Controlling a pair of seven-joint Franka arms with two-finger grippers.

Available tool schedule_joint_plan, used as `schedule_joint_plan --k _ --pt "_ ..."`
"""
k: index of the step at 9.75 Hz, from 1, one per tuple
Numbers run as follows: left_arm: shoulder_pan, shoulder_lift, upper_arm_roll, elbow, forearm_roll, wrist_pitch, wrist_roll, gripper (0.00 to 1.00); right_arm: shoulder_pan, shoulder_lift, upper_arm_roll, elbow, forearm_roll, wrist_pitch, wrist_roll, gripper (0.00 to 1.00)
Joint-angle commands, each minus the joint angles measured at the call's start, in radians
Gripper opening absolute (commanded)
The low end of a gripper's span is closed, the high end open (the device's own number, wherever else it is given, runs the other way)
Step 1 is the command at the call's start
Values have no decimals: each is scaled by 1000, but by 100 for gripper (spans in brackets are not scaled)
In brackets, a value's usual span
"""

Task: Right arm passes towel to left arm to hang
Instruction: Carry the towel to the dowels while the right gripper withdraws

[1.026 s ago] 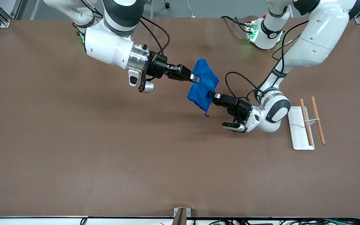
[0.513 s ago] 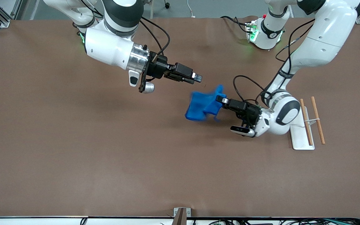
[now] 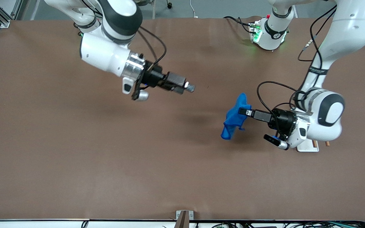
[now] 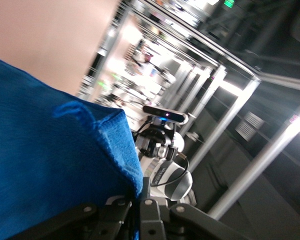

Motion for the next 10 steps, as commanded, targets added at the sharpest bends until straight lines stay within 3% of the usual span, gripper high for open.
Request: schedule_joint_plan --k 1,3,4,6,7,9,10 --pt "-13 -45 12 19 251 113 -115 0 -41 -57 -123 -57 -123 -118 -6 100" --pt "-13 -83 42 59 456 115 -230 0 -41 -67 -273 -28 -448 -291 3 100" --pt "-16 -112 45 68 577 121 -301 0 -41 -92 -333 -34 -533 -328 3 100" --pt "-30 -178 39 62 908 162 -453 0 -39 -141 -468 -28 -792 -455 6 100" --pt "-36 -198 32 59 1057 169 -522 0 -38 -173 -537 -26 -877 -508 7 100" --pt "-34 -214 33 39 1145 170 -660 0 -20 -243 -677 3 -955 -610 -2 100" --pt "-36 -218 32 13 1238 182 -726 0 -13 -270 -714 64 -1023 -754 0 100"
